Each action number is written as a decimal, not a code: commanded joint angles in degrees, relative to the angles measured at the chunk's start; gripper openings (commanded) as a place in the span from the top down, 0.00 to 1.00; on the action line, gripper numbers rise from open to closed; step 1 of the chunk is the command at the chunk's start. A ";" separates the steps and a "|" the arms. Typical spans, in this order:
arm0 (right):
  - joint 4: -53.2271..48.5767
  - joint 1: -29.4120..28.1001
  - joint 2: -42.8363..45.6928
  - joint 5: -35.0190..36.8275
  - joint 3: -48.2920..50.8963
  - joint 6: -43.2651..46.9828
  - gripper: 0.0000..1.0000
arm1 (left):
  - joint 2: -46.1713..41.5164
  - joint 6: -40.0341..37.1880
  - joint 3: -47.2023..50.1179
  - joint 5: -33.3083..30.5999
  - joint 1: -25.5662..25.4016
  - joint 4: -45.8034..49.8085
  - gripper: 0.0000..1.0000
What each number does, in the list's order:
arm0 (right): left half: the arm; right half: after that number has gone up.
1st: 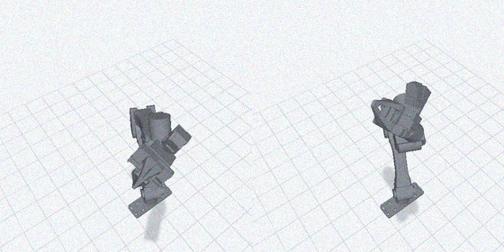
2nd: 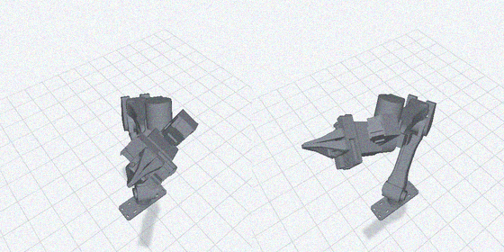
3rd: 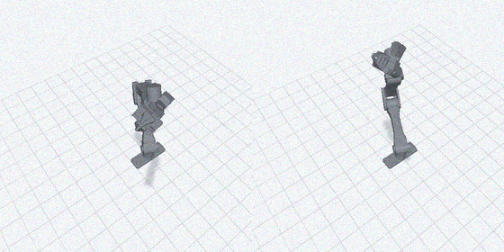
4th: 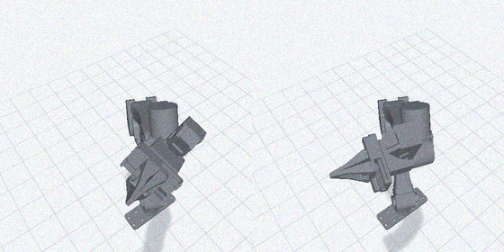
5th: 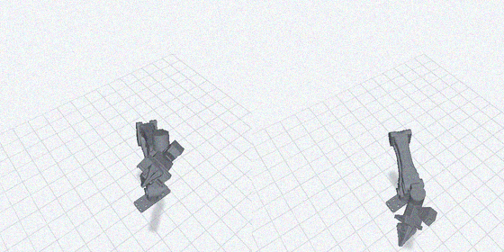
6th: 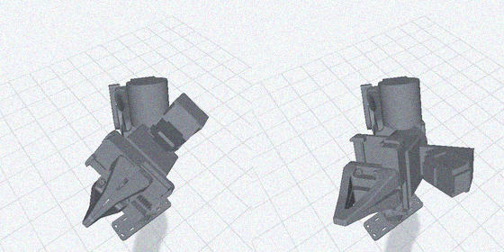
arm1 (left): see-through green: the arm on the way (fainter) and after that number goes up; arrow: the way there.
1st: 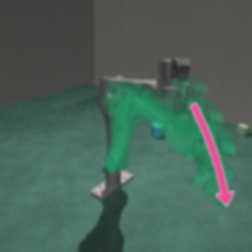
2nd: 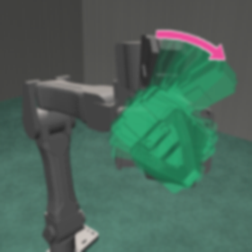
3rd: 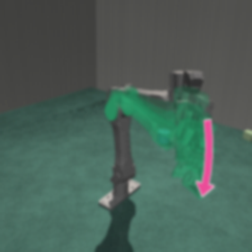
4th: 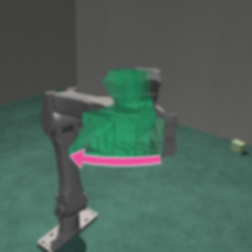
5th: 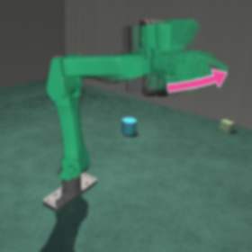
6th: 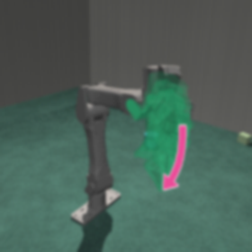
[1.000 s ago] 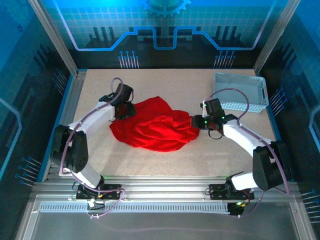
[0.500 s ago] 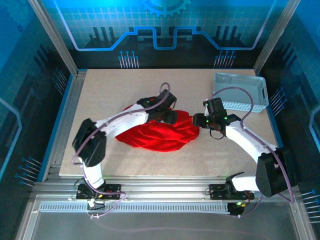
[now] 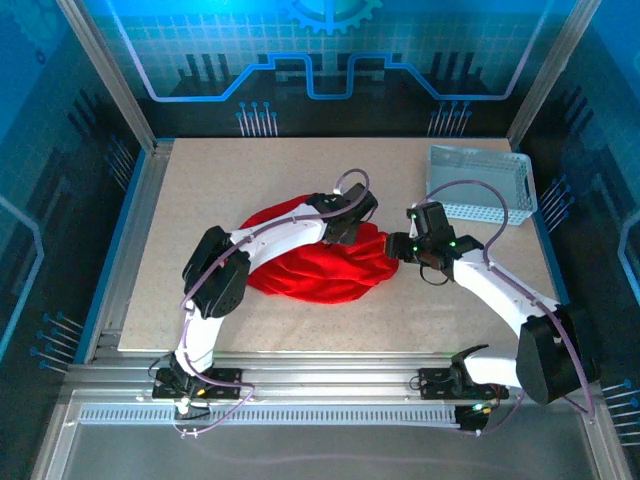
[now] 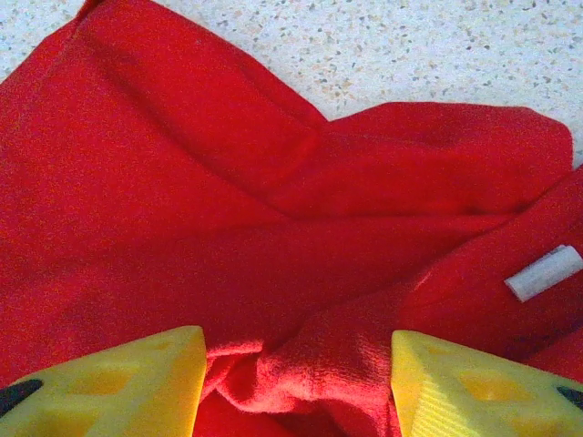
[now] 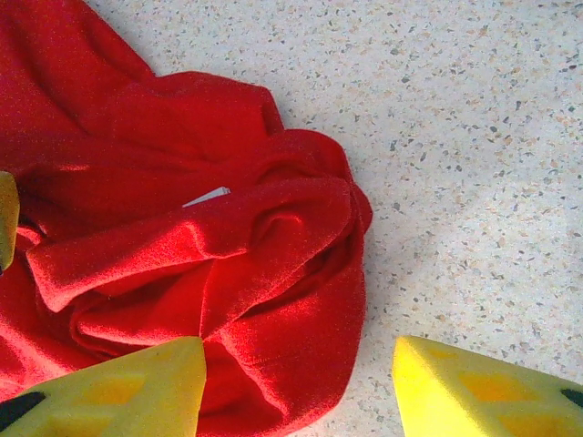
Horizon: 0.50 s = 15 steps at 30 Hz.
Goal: Fold the inside-out t-shirt
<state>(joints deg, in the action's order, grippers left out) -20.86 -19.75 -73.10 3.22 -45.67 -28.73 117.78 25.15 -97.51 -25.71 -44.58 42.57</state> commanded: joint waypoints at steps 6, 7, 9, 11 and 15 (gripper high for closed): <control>0.78 -1.25 -0.86 0.80 0.26 -1.56 0.42 | 4.62 -0.17 -3.58 0.88 0.51 2.23 0.47; 0.74 -1.21 -1.31 0.80 0.24 -1.67 0.43 | 5.08 -0.06 -3.91 1.19 0.63 2.41 0.47; 0.64 -1.56 -2.17 0.97 0.06 -1.84 0.44 | 6.30 0.37 -4.84 1.66 1.17 3.18 0.54; 0.73 -1.92 -3.07 0.99 -0.12 -1.86 0.46 | 6.68 0.61 -4.91 2.05 1.72 3.07 0.61; 0.82 -2.62 -5.19 0.82 -0.99 -1.68 0.50 | 5.02 1.31 -4.20 2.60 2.65 2.67 0.86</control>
<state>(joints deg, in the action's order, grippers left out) -20.08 -21.32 -76.97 3.70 -45.69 -29.95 123.72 26.00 -100.36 -24.12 -42.85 43.83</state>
